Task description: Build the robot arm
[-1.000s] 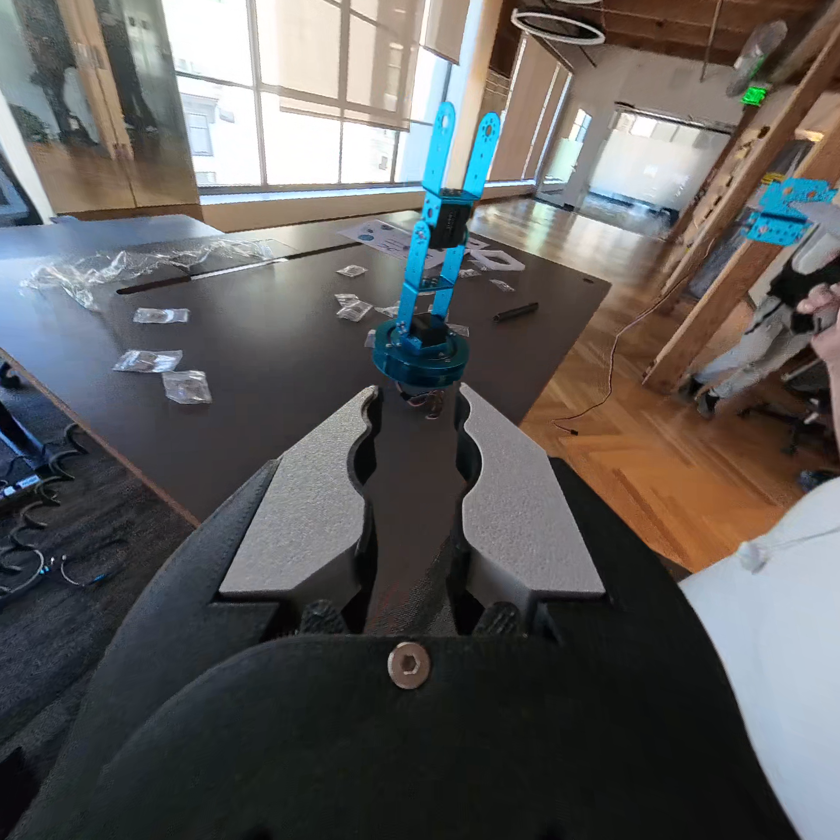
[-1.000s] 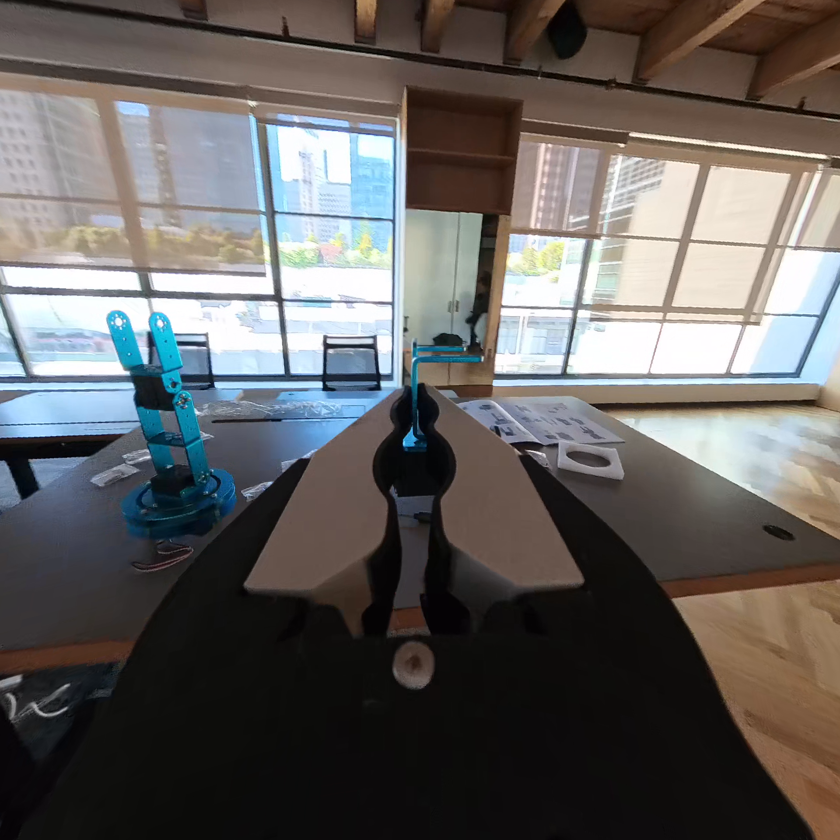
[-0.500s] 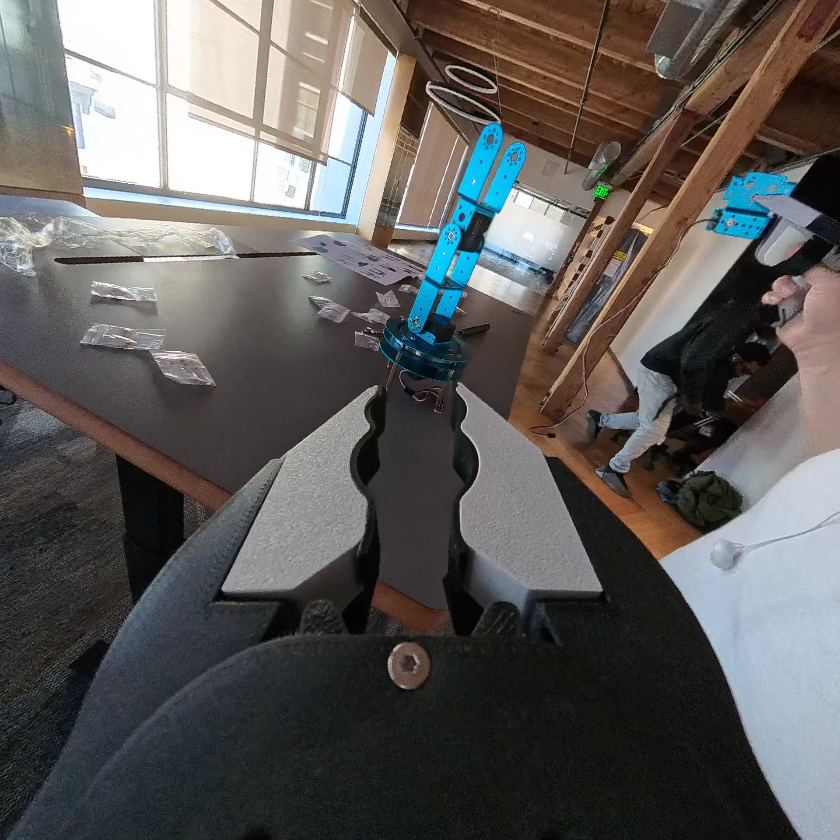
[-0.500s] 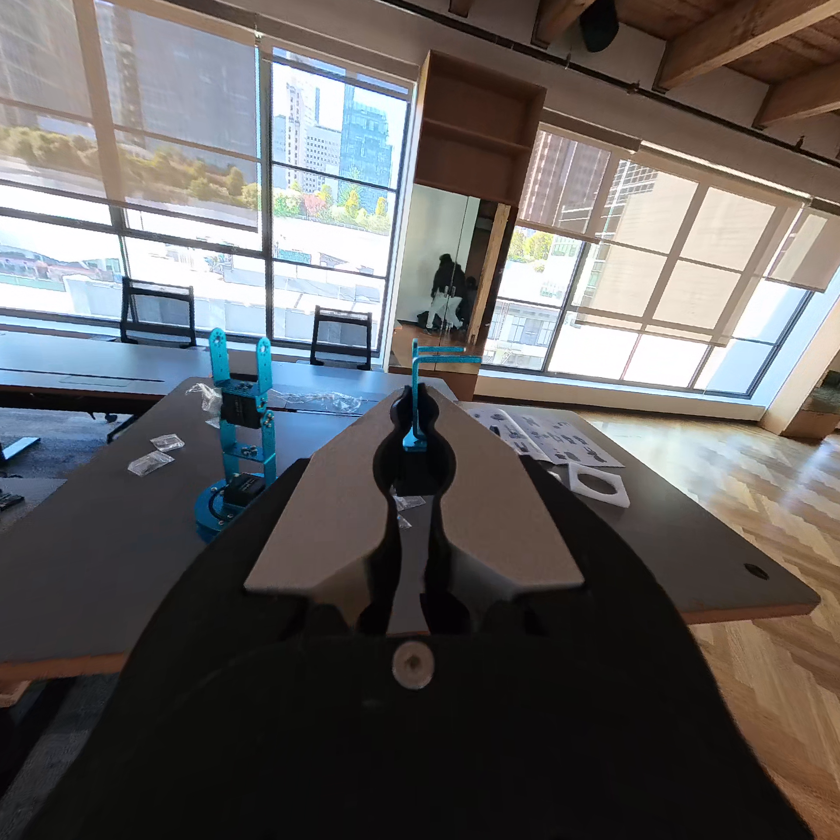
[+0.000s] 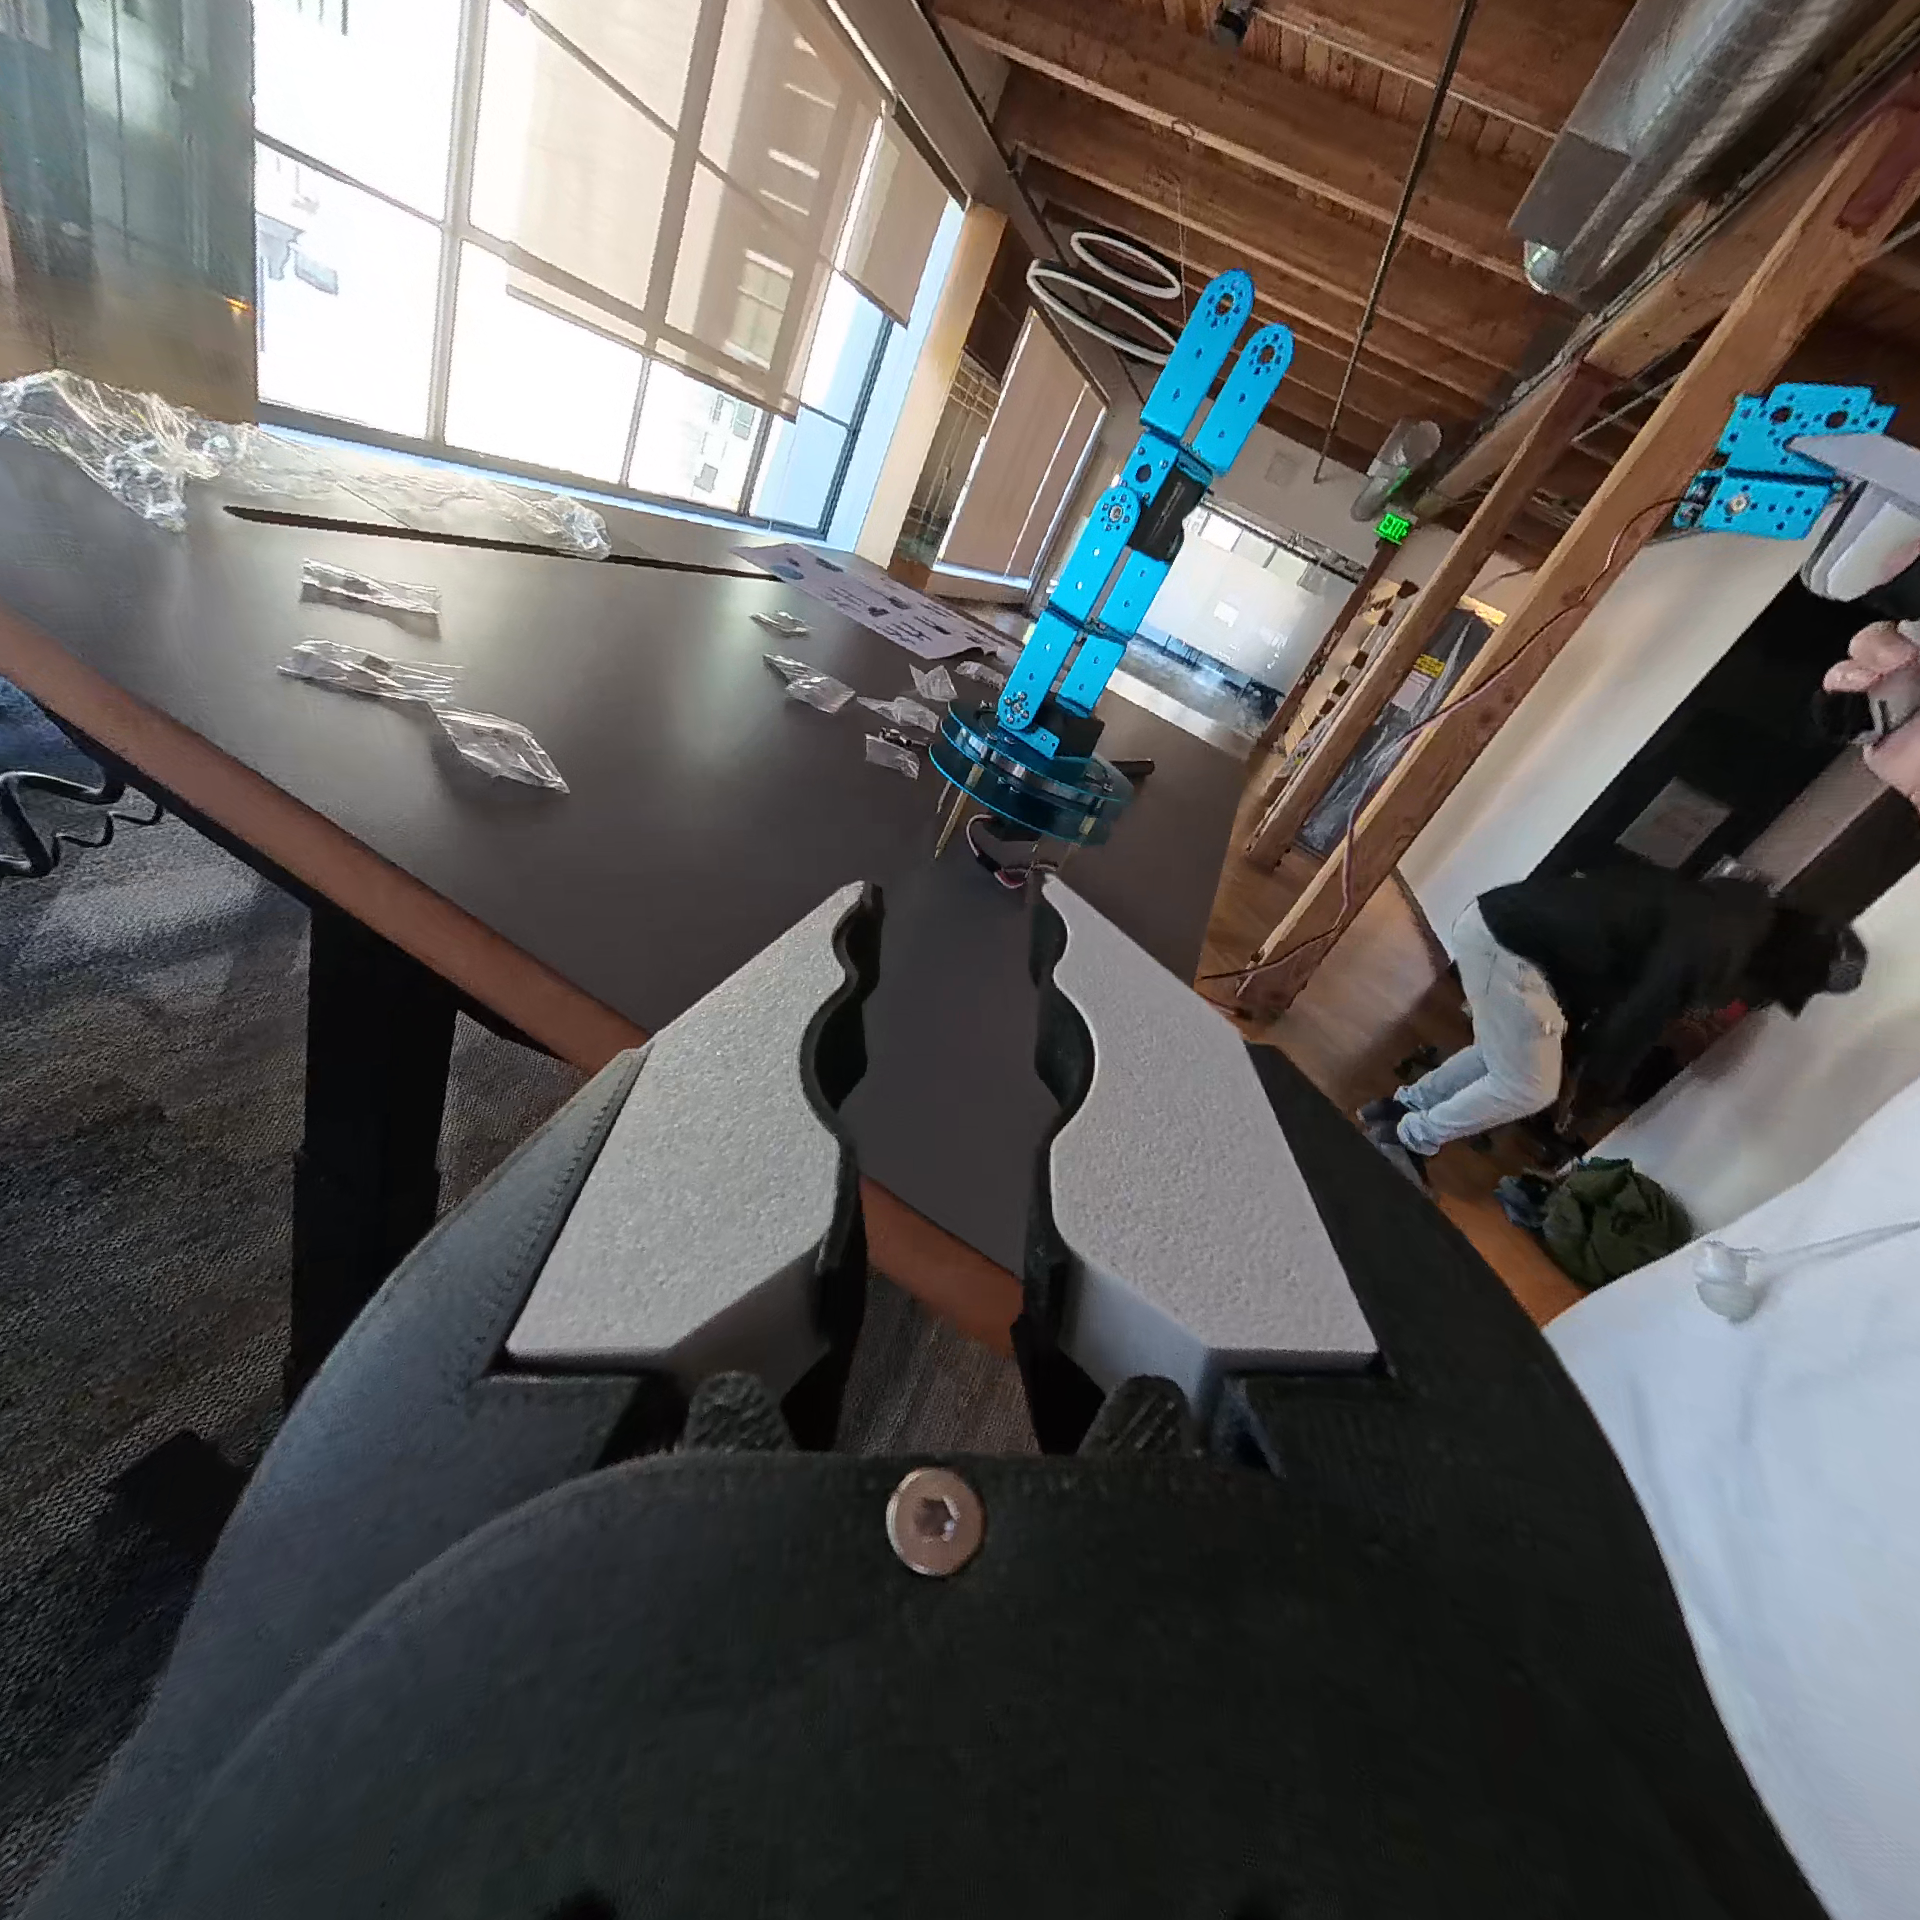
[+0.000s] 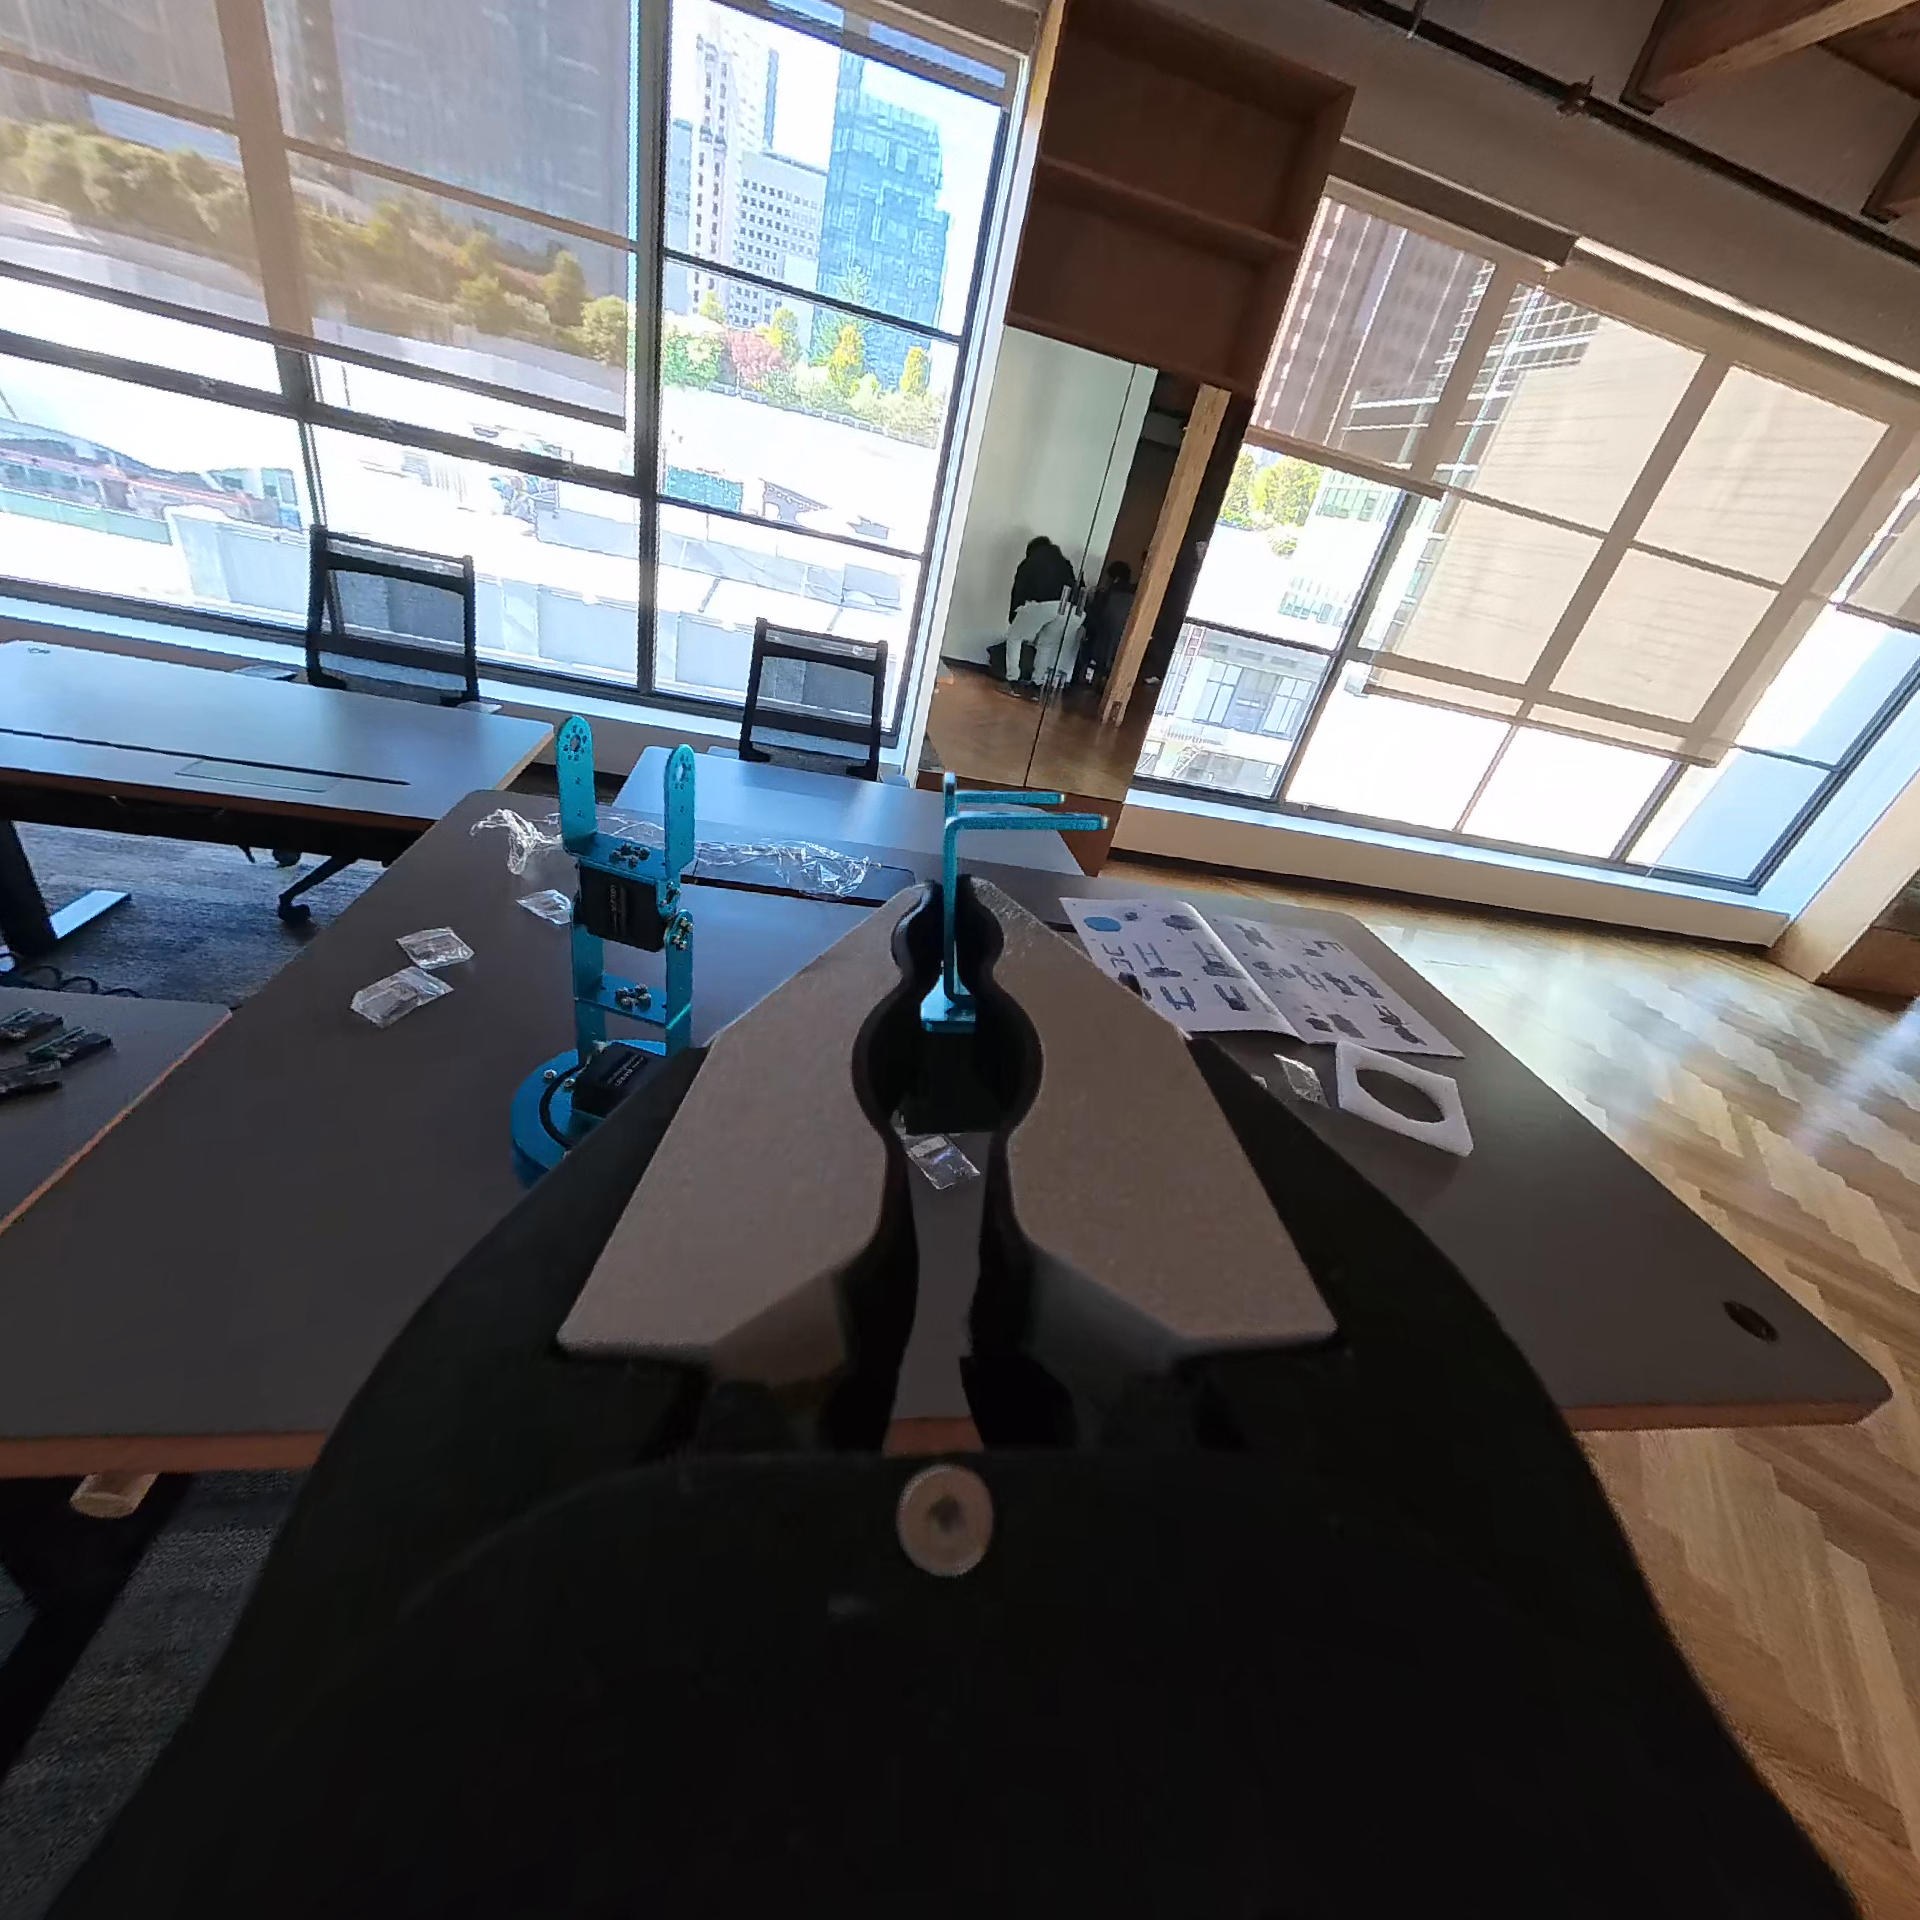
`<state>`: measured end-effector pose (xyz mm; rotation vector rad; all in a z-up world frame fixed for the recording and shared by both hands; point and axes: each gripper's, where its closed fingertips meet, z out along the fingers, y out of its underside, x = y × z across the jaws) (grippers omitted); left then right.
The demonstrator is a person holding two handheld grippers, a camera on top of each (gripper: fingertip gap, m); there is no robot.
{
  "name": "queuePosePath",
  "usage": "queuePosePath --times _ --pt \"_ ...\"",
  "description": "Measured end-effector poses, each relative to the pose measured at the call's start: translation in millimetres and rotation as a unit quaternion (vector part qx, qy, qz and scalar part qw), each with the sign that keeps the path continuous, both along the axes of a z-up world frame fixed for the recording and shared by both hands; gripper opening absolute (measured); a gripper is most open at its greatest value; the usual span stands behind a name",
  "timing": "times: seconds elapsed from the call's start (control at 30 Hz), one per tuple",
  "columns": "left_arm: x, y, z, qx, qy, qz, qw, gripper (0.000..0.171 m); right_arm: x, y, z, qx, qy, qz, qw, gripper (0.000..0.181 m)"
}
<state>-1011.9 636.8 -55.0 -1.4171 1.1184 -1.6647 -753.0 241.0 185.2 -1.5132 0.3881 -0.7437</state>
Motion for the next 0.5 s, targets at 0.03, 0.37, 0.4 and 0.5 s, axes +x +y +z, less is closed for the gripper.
queuePosePath --times 0.03,0.37,0.4,0.5 --pt "1.0 -0.2 1.1 -0.003 -0.002 0.002 1.0 0.027 1.0 -2.0 -1.0 0.0 0.0 0.0 1.0 0.002" --pt "39.7 -39.5 23.5 0.029 0.015 -0.009 0.999 0.026 26.6 -51.1 -20.5 0.028 0.017 0.009 0.999 0.001" --pt "45.3 -45.6 27.3 0.031 0.014 -0.008 0.999 0.026 30.6 -59.6 -21.5 0.031 0.016 0.009 0.999 0.001" --pt "64.1 -68.3 37.3 0.034 0.01 -0.003 0.999 0.025 45.4 -86.2 -23.1 0.042 0.014 0.016 0.999 0.001"
